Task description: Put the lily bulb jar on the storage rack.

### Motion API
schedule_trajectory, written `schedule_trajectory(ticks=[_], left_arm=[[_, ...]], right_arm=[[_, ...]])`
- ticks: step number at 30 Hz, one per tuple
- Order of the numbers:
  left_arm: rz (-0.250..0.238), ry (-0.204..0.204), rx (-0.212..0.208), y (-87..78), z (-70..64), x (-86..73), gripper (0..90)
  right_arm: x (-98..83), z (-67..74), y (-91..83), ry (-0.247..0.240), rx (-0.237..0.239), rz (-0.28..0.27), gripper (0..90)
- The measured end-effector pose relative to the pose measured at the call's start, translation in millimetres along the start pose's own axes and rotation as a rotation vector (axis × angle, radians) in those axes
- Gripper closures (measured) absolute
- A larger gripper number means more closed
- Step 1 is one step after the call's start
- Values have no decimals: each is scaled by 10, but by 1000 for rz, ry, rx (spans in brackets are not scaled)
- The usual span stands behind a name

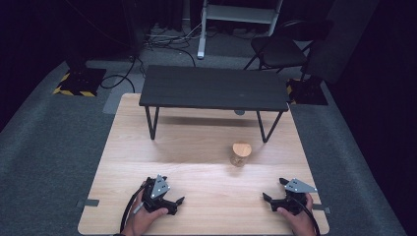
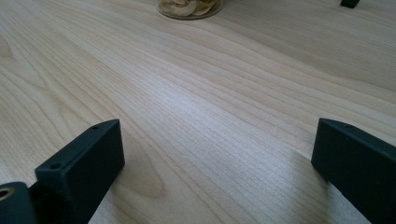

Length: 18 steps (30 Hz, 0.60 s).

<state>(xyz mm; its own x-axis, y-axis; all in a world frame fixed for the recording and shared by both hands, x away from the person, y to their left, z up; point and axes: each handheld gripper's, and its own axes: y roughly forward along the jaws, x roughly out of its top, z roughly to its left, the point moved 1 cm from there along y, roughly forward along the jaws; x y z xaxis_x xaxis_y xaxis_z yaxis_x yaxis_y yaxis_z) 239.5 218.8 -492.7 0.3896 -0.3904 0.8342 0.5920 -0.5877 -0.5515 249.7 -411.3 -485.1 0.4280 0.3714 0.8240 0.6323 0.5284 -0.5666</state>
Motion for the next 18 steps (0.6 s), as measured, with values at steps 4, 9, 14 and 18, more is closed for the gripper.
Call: schedule_trajectory(ticks=[4, 9, 14, 18], left_arm=[[0, 0, 0, 0, 0, 0, 5], [0, 0, 0, 0, 0, 0, 5], [0, 0, 0, 0, 0, 0, 5], [0, 0, 0, 0, 0, 0, 5]], right_arm=[[18, -30, 0, 19, 10, -4, 21], [46, -37, 0, 17, 13, -12, 22], [240, -39, 37, -22, 29, -37, 22], [439, -40, 114, -56, 44, -40, 21]])
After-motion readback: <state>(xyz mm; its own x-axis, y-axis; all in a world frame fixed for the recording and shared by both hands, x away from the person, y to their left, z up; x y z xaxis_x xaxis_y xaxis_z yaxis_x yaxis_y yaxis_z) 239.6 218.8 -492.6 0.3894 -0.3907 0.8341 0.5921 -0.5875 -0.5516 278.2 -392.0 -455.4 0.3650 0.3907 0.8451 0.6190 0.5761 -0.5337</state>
